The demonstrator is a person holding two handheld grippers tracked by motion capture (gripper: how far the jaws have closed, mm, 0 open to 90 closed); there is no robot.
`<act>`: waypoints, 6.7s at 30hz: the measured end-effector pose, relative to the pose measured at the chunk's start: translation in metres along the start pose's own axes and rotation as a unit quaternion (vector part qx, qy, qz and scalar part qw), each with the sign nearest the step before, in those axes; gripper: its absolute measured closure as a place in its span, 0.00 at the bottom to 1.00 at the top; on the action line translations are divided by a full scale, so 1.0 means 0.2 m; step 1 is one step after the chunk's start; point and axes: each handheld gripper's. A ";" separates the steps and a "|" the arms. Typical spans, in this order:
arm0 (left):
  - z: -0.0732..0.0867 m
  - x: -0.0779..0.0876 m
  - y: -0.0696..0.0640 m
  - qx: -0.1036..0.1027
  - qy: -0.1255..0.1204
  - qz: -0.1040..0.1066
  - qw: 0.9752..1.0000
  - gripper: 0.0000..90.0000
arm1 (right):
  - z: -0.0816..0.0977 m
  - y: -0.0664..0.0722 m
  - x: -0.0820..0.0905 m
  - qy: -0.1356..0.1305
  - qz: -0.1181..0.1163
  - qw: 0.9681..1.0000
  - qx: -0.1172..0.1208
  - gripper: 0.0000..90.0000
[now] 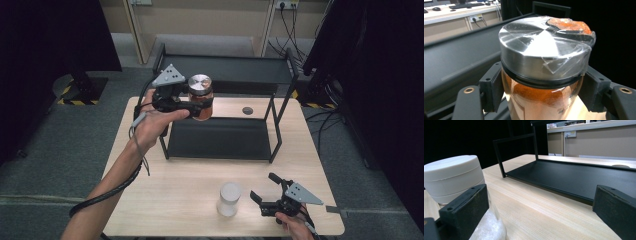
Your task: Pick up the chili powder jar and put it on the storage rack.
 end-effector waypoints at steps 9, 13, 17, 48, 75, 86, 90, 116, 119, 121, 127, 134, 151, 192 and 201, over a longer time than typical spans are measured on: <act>-0.13 0.00 -0.01 0.003 -0.003 -0.011 1.000 0.34 | 0.00 0.00 0.00 0.000 -0.001 1.000 0.001 0.01; -0.18 -0.01 -0.01 0.004 -0.004 -0.023 1.000 0.34 | 0.00 0.00 0.00 0.000 -0.002 1.000 0.000 0.01; -0.21 -0.03 0.00 0.010 -0.008 -0.032 0.999 0.34 | 0.00 0.00 0.00 0.000 -0.002 1.000 -0.001 0.01; -0.36 -0.28 0.02 0.035 -0.040 -0.130 0.990 0.34 | 0.00 -0.01 0.00 -0.003 -0.005 1.000 -0.006 0.01; -0.30 -0.42 0.06 0.049 -0.045 -0.175 0.982 0.34 | 0.01 -0.02 0.00 -0.004 -0.009 1.000 -0.006 0.01; -0.24 -0.43 0.07 0.069 -0.068 -0.171 0.981 0.21 | 0.01 -0.02 0.00 -0.003 -0.010 1.000 -0.004 0.01; -0.23 -0.42 0.06 0.079 -0.072 -0.169 0.980 0.09 | 0.01 -0.01 0.00 -0.003 -0.010 1.000 -0.003 0.01; -0.17 -0.26 0.02 0.069 -0.079 -0.142 0.984 0.00 | 0.00 -0.01 0.00 -0.003 -0.009 1.000 -0.004 0.01; -0.15 -0.24 0.00 0.068 -0.079 -0.134 0.986 0.00 | 0.00 -0.01 0.00 -0.004 -0.009 1.000 -0.003 0.01; -0.14 -0.23 -0.01 0.065 -0.078 -0.131 0.986 0.00 | 0.00 -0.01 0.00 -0.004 -0.009 1.000 -0.004 0.01; -0.09 -0.20 -0.02 0.060 -0.082 -0.117 0.988 0.00 | 0.00 -0.01 0.00 -0.003 -0.009 1.000 -0.003 0.01; -0.01 -0.17 -0.03 0.059 -0.087 -0.097 0.990 0.01 | 0.00 -0.01 0.00 -0.002 -0.009 1.000 -0.004 0.01; 0.17 -0.09 -0.04 0.047 -0.098 -0.057 0.992 0.01 | 0.00 -0.01 0.01 -0.004 -0.006 1.000 -0.002 0.01; 0.67 -0.01 -0.05 0.034 -0.100 0.042 0.994 0.01 | 0.00 0.00 0.01 -0.006 -0.002 1.000 0.000 0.01; 0.78 0.01 -0.05 0.032 -0.101 0.052 0.993 0.01 | 0.00 0.00 0.01 -0.007 0.000 1.000 0.001 0.01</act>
Point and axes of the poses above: each handheld gripper's, and its own axes: x roughly backward along the jaws, z roughly out of its underside, y roughly to its left, and after that the axes turned 14 degrees about x, right-handed
